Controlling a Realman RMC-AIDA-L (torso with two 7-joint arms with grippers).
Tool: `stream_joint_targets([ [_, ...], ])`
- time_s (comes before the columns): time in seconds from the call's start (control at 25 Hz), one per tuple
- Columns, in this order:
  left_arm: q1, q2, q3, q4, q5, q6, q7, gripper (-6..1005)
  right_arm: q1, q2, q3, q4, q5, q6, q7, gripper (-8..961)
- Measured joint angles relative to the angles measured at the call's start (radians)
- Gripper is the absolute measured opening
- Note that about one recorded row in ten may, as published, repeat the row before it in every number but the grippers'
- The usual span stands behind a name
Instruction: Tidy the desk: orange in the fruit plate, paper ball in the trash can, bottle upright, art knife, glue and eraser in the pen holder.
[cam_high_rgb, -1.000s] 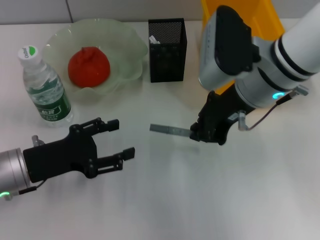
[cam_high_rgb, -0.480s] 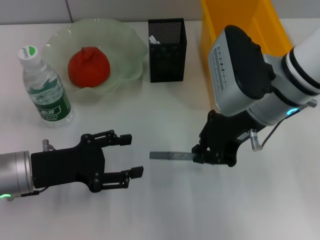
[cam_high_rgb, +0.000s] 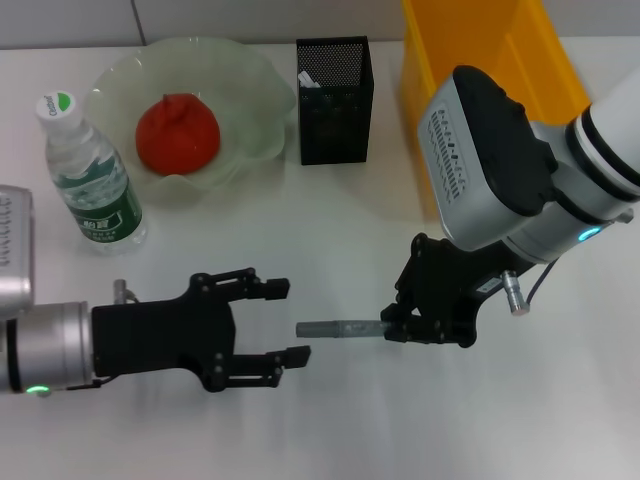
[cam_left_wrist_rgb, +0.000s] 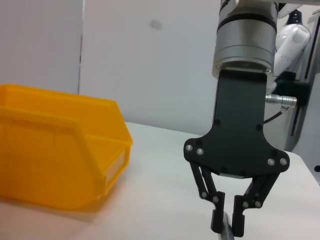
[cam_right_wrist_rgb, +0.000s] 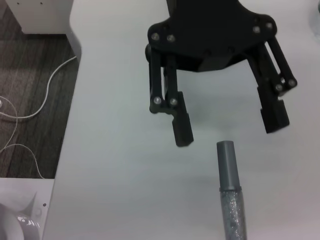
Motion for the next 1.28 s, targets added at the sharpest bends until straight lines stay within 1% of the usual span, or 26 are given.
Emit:
stream_joint_targets([
  [0.12,-0.003,-0.004,0.001,-0.001,0.000,-0.004,0.003,681,-0.005,-0.001,0.008,-0.001,0.000,-0.001,-0.016,114],
  [0.16,-0.011,-0.023,-0.001,0.000,0.012,-0.041,0.014,681,-0.005,-0.001,0.008,-0.001,0.000,-0.001,-0.016,113],
  [0.2,-0.012,-0.024,-0.001,0.000,0.014,-0.045,0.015,681,-0.008,-0.001,0.012,-0.004,0.000,-0.002,-0.023,113],
  [0.32,-0.019,-0.038,-0.001,-0.001,0.024,-0.077,0.022,680,-0.015,-0.001,0.034,-0.014,0.000,-0.012,-0.048,112],
  [0.72,-0.020,-0.047,-0.007,-0.011,0.017,-0.062,0.060,676,-0.009,-0.001,0.050,-0.011,0.000,-0.016,-0.089,113],
  [1.28,-0.024,-0.053,-0.007,-0.013,0.013,-0.059,0.094,660,0.000,-0.001,0.050,-0.005,0.010,-0.007,-0.099,111],
])
